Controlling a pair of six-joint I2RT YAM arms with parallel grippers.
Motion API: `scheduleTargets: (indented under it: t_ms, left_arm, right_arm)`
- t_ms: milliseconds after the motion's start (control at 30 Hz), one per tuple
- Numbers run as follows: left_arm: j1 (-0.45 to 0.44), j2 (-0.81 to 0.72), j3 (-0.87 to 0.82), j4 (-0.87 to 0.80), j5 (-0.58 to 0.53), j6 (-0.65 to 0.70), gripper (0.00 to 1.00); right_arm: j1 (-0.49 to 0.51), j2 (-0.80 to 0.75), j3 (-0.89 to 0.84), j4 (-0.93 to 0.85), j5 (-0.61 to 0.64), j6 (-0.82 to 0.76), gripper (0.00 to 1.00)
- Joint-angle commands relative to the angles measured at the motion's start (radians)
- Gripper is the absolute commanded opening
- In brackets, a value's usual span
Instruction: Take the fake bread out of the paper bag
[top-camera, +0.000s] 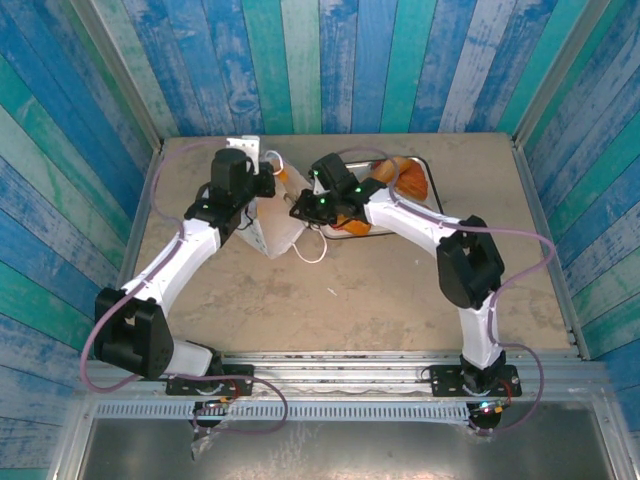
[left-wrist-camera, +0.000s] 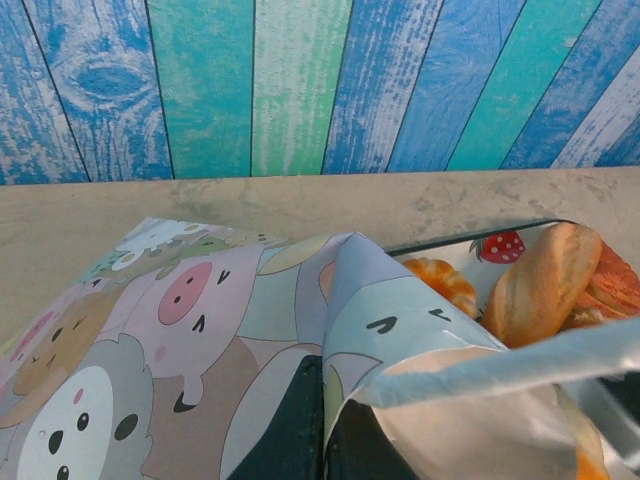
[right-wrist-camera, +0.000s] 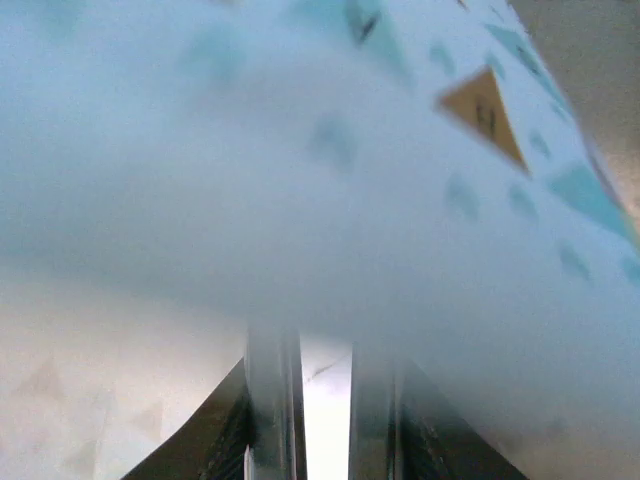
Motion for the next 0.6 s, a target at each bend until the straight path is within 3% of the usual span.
scheduleTargets:
  t_ms: [0,567]
  left_arm:
    - [0.0,0.012,0.03,-0.017,-0.037,-0.029,0.0]
    - [0.001,0.039,0.108,-0.104,-0.157,-0.057,0.0]
  right_arm:
    - [0.017,-0.085,-0.02,-0.055,0.065,-0.084,0.04]
    - [0.076,-0.396,-0.185,-0.23,0.145,-0.264,0.03]
